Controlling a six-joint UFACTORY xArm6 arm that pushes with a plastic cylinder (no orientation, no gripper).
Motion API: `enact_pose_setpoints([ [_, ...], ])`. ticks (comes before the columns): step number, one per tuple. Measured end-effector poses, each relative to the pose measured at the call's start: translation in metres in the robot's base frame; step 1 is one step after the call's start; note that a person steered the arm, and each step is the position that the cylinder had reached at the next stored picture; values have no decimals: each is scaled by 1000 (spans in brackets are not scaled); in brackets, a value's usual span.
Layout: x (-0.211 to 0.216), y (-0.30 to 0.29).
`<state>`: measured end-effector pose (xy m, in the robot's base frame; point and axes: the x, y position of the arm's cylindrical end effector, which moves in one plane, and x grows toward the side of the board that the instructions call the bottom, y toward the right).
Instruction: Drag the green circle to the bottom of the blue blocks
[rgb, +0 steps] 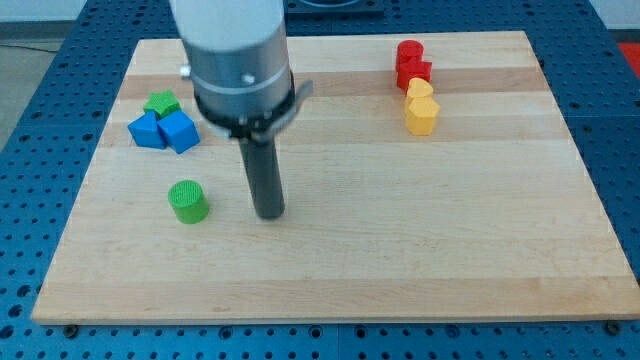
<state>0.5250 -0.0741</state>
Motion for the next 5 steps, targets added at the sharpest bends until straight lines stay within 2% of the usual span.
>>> enact_pose_setpoints([
  [1,16,-39],
  [5,-10,-96],
])
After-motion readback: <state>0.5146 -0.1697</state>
